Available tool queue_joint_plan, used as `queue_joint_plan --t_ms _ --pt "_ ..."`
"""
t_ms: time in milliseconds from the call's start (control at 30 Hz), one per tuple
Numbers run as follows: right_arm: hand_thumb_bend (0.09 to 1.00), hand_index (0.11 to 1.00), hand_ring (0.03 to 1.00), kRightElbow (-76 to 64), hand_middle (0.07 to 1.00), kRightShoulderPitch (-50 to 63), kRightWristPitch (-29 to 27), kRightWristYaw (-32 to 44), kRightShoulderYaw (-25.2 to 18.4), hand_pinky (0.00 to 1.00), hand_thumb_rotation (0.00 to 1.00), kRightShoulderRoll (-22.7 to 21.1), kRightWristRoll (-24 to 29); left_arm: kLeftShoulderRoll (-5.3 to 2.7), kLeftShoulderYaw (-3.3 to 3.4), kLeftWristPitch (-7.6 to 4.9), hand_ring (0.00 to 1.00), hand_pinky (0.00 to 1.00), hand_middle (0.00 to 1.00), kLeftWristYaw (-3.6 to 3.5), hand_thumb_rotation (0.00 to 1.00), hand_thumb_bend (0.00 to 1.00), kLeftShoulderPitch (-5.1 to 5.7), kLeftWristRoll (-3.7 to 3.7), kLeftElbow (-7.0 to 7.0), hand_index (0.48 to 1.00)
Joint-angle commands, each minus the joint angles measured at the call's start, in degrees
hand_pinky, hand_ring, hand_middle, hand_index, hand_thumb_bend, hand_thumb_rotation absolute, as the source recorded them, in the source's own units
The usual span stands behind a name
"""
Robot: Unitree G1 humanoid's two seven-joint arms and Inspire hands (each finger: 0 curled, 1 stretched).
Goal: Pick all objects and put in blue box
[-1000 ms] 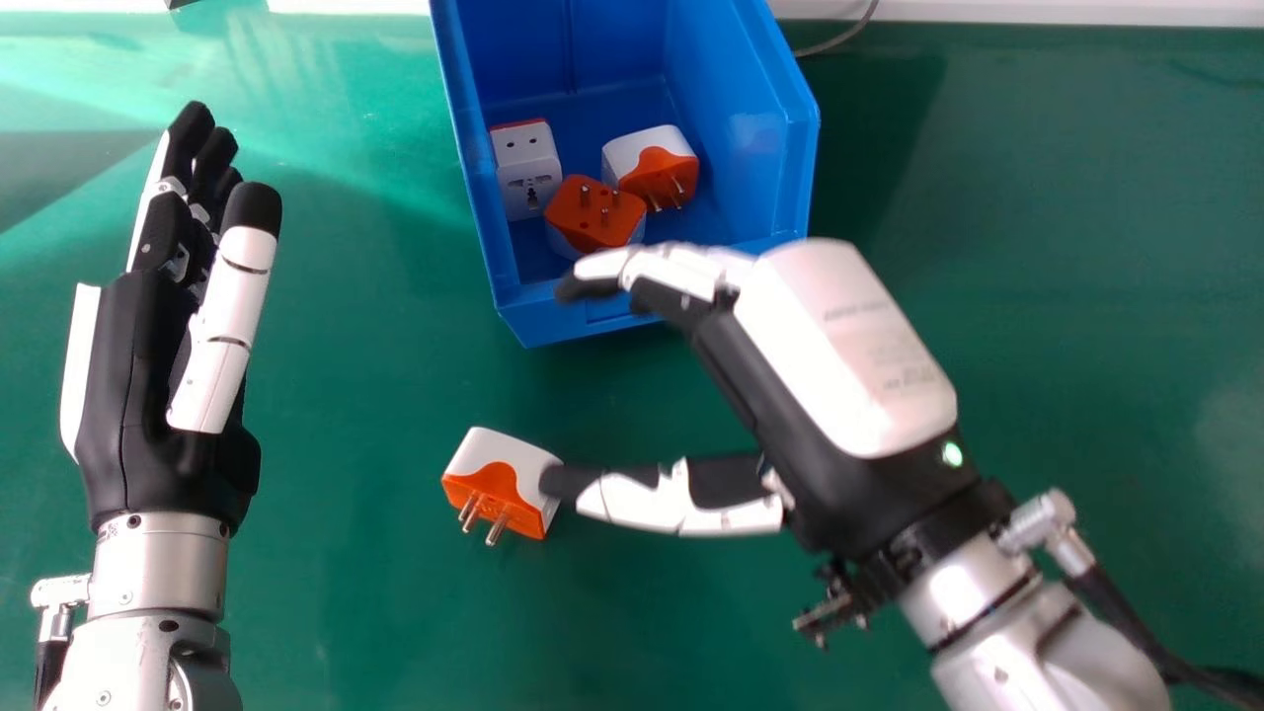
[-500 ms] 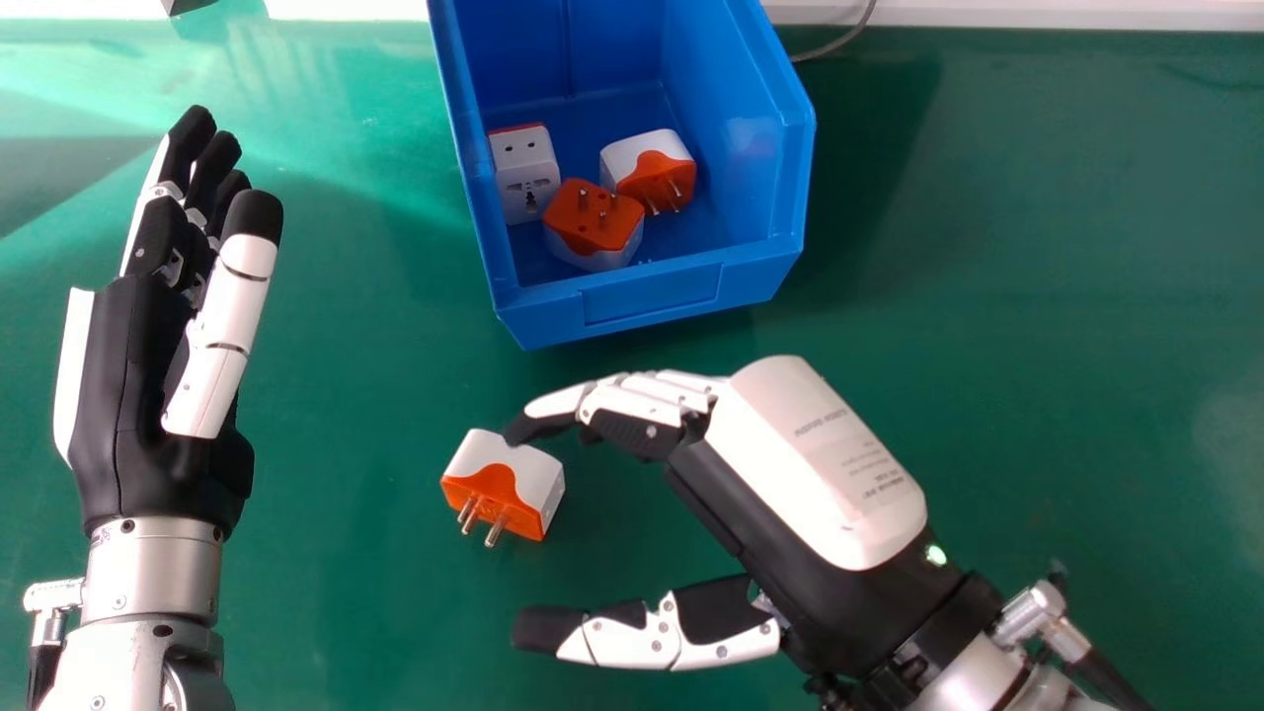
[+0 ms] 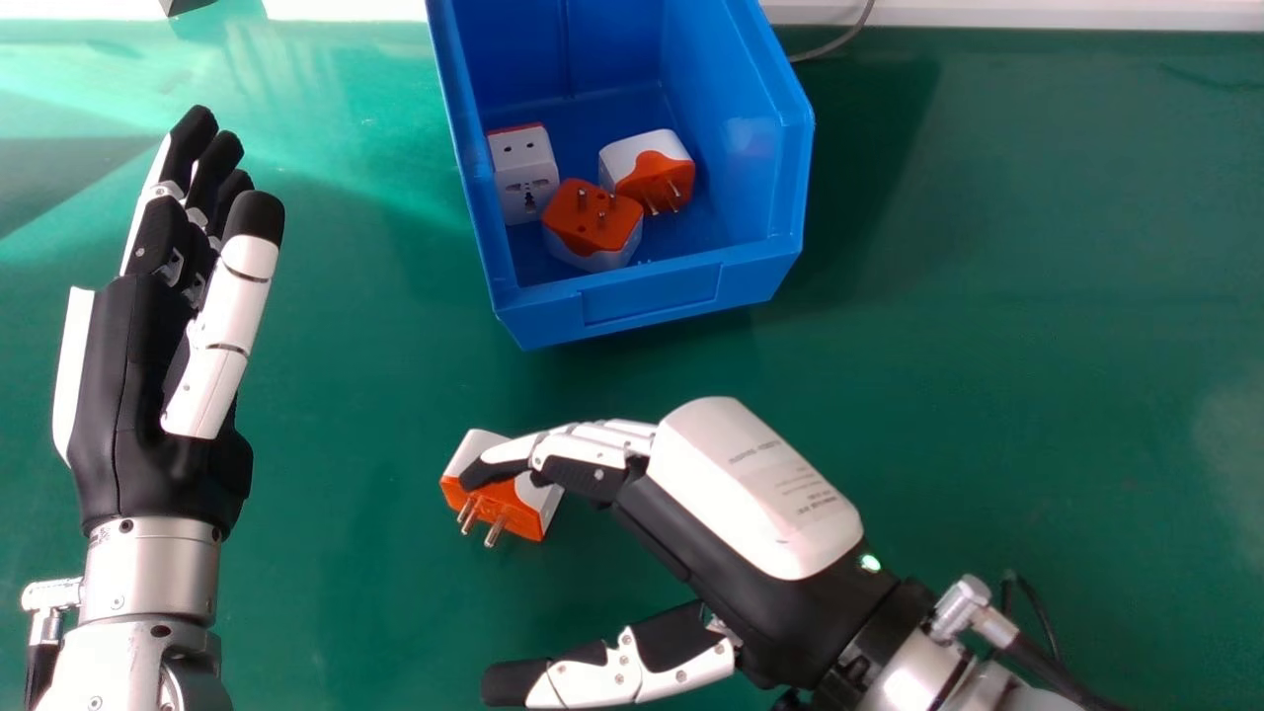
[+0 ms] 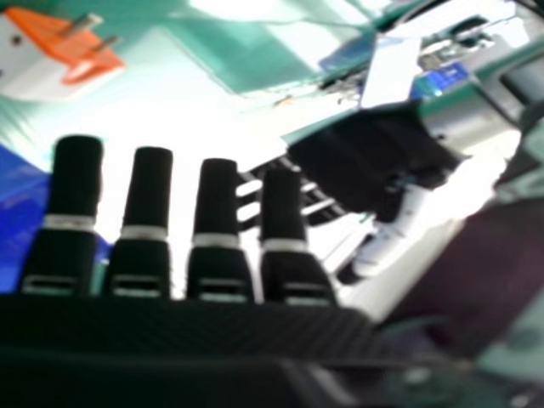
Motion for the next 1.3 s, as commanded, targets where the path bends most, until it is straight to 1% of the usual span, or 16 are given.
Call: queue_joint_plan --t_ms 0,33,167,233,300,400,500,533,600,667,833,900,967,1067,1200,1267 --pt "0.536 0.775 0.744 0.2 0.789 -1.2 -0.9 -0.4 0.4 0.6 0.56 1.1 0.8 0.57 0.28 -0.96 0.96 0.94 0.96 -0.07 0.61 0.62 -0.38 -0.44 -0.59 0.934" --pt "0.538 0.782 0.751 0.7 0.798 -1.4 -1.1 -0.6 0.6 0.61 0.56 1.4 0.7 0.55 0.28 -0.9 0.96 0.94 0.96 -0.05 0.61 0.62 -0.43 -0.37 -0.59 0.935" --pt "0.541 0.804 0.773 1.8 0.823 -1.8 -0.8 -1.6 0.9 0.62 0.56 2.5 -0.2 0.51 0.34 -0.91 0.96 0.95 0.96 -0.24 0.61 0.63 -0.5 -0.54 -0.49 0.934" --pt "0.553 0.837 0.807 2.2 0.857 -1.7 -0.3 -2.0 1.0 0.65 0.57 3.1 -0.8 0.52 0.34 -0.94 0.97 0.96 0.96 -0.36 0.61 0.62 -0.5 -0.59 -0.49 0.933" --pt "0.559 0.852 0.824 2.6 0.873 -1.6 0.0 -2.3 1.1 0.67 0.57 3.4 -1.6 0.66 0.4 -0.95 0.97 0.97 0.96 -0.43 0.62 0.62 -0.55 -0.47 -0.3 0.935" --pt "0.575 0.899 0.869 3.2 0.918 -0.9 1.1 -4.0 1.1 0.71 0.61 4.7 -2.7 0.6 0.36 -0.76 0.98 0.98 0.97 -0.36 0.62 0.62 -0.49 -0.43 -0.47 0.941" --pt "0.591 0.919 0.886 3.6 0.936 0.3 3.5 -6.8 1.3 0.73 0.62 6.7 -5.3 0.43 0.23 -0.59 0.99 0.99 0.97 0.0 0.62 0.62 -0.44 -0.13 -0.81 0.945" --pt "0.591 0.919 0.886 3.7 0.936 0.6 4.4 -7.6 1.4 0.73 0.62 7.3 -6.3 0.42 0.19 -0.52 0.99 0.99 0.97 0.14 0.62 0.62 -0.44 0.04 -0.88 0.945" --pt "0.586 0.925 0.887 4.1 0.94 0.8 5.8 -9.5 1.7 0.73 0.62 8.3 -8.2 0.48 0.18 -0.43 0.99 1.0 0.97 0.2 0.62 0.61 -0.5 0.12 -0.84 0.944" --pt "0.576 0.926 0.885 4.3 0.939 1.0 7.4 -10.6 2.1 0.73 0.61 9.1 -10.0 0.63 0.15 -0.43 0.99 1.0 0.97 0.29 0.62 0.6 -0.52 0.45 -0.72 0.943" --pt "0.54 0.911 0.869 4.4 0.924 1.0 11.2 -11.1 2.6 0.72 0.59 10.7 -11.7 0.68 0.22 -0.28 0.99 1.0 0.98 0.07 0.62 0.61 -0.64 -0.01 -0.57 0.944" --pt "0.53 0.905 0.862 4.7 0.918 0.7 12.7 -10.5 2.7 0.71 0.58 11.1 -12.0 0.82 0.23 -0.46 0.99 1.0 0.98 0.02 0.62 0.62 -0.73 0.19 -0.38 0.944" --pt "0.528 0.905 0.861 5.3 0.917 0.2 13.6 -10.4 2.8 0.71 0.57 11.2 -12.1 0.87 0.2 -0.37 0.99 1.0 0.98 0.21 0.62 0.62 -0.8 0.5 -0.42 0.944" --pt "0.524 0.894 0.848 6.4 0.904 -0.6 14.0 -10.6 3.2 0.7 0.55 11.3 -12.0 0.88 0.14 -0.31 0.99 1.0 0.98 0.14 0.62 0.62 -0.85 0.35 -0.56 0.945" --pt "0.519 0.877 0.83 7.5 0.885 -1.8 14.7 -9.5 3.9 0.69 0.52 11.0 -12.1 0.94 0.14 -0.03 0.99 1.0 0.98 -0.22 0.63 0.62 -0.97 -0.37 -0.67 0.948" --pt "0.512 0.871 0.823 8.3 0.878 -2.5 14.7 -9.3 4.2 0.69 0.51 11.0 -11.8 1.05 0.13 -0.08 1.0 1.0 0.98 -0.33 0.63 0.61 -1.09 -0.34 -0.63 0.949"
